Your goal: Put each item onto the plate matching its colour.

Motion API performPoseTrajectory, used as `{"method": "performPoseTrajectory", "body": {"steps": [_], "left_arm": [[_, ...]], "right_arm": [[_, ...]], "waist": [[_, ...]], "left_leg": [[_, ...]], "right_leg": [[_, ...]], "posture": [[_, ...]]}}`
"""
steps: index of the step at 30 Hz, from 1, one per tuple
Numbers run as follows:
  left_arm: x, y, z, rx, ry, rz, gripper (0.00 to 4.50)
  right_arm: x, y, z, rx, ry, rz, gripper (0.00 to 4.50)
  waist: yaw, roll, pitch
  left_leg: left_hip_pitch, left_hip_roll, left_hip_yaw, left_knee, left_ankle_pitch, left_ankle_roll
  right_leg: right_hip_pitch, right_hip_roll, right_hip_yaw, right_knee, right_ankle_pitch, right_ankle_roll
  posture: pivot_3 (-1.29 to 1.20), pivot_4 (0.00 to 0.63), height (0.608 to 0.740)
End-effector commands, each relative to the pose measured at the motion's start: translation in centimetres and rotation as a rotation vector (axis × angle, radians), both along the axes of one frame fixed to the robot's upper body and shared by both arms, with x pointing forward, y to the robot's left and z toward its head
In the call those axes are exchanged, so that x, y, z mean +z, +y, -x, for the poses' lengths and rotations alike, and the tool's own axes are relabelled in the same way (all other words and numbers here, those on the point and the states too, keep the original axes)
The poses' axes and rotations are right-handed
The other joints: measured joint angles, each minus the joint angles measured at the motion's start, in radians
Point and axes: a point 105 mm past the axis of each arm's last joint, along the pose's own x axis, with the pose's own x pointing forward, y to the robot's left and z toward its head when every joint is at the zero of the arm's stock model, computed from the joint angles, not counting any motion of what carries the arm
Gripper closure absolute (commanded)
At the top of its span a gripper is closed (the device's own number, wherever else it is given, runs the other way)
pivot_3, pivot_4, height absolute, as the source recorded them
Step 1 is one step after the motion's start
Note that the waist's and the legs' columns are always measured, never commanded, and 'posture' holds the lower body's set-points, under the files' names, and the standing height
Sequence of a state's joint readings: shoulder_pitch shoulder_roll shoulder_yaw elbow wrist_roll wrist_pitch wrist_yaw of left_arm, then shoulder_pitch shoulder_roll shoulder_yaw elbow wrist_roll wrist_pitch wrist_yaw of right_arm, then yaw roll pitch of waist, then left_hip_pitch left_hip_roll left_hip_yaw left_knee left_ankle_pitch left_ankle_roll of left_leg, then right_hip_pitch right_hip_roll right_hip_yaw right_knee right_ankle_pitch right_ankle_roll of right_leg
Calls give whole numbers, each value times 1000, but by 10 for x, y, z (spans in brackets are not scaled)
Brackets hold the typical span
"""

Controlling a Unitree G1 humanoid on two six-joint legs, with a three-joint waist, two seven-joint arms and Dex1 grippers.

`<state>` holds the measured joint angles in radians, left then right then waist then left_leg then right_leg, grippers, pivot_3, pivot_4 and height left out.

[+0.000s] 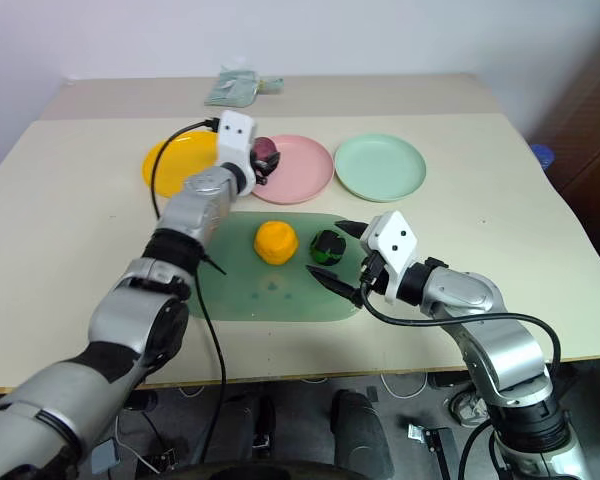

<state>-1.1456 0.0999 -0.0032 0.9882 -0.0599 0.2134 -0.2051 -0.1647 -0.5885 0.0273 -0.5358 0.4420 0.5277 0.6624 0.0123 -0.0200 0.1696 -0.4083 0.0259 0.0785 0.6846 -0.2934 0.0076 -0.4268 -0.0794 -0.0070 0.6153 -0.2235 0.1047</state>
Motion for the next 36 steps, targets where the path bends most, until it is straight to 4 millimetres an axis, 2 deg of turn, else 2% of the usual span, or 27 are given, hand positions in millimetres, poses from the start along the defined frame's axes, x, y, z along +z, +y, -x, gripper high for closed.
{"method": "performPoseTrajectory", "body": {"steps": [1,6,13,15,17,21,24,29,36], "left_arm": [[8,-11,-3,-26,-28,-43,2012],[9,-11,-5,-24,-26,-1,40],[37,2,-3,-43,-175,125,40],[39,11,7,-102,-223,157,40],[33,17,24,-205,-233,165,40],[16,24,77,-451,-225,98,40],[3,37,103,-519,-173,42,40],[-8,44,126,-601,-108,18,40],[-19,31,139,-715,-37,-26,40]], "right_arm": [[12,-1,5,-20,-59,-15,0],[11,-4,9,-49,-58,-18,0],[10,-7,10,-59,-52,-13,0],[10,-10,9,-59,-51,-3,0],[10,-14,7,-62,-49,9,0],[8,-24,5,-66,-36,37,0],[4,-29,7,-59,-13,52,0],[-6,-29,16,-27,34,66,0],[-8,-30,22,-37,40,68,0]], "waist": [[-1,0,0],[-1,0,0],[0,0,0],[-4,0,0],[-8,1,0],[-17,1,0],[-12,1,0],[1,1,0],[0,1,0]], "left_leg": [[0,0,0,0,0,0],[0,0,0,0,0,0],[0,0,0,0,0,0],[0,0,0,0,0,0],[0,1,0,0,0,0],[1,3,0,0,0,-1],[0,4,-1,1,1,-1],[1,3,-1,1,1,-1],[1,3,-1,1,1,-1]], "right_leg": [[0,0,0,0,0,0],[0,0,0,0,0,0],[0,0,0,0,0,0],[0,-1,0,0,0,0],[0,-1,0,2,0,0],[-1,0,0,2,0,0],[-1,0,0,3,0,0],[1,-1,1,4,-2,-4],[0,0,1,4,-2,-4]], "posture": [[0,150,740],[0,150,740],[0,150,740],[0,150,740],[0,150,740],[0,150,740],[0,150,740],[0,150,740],[0,150,740]]}}
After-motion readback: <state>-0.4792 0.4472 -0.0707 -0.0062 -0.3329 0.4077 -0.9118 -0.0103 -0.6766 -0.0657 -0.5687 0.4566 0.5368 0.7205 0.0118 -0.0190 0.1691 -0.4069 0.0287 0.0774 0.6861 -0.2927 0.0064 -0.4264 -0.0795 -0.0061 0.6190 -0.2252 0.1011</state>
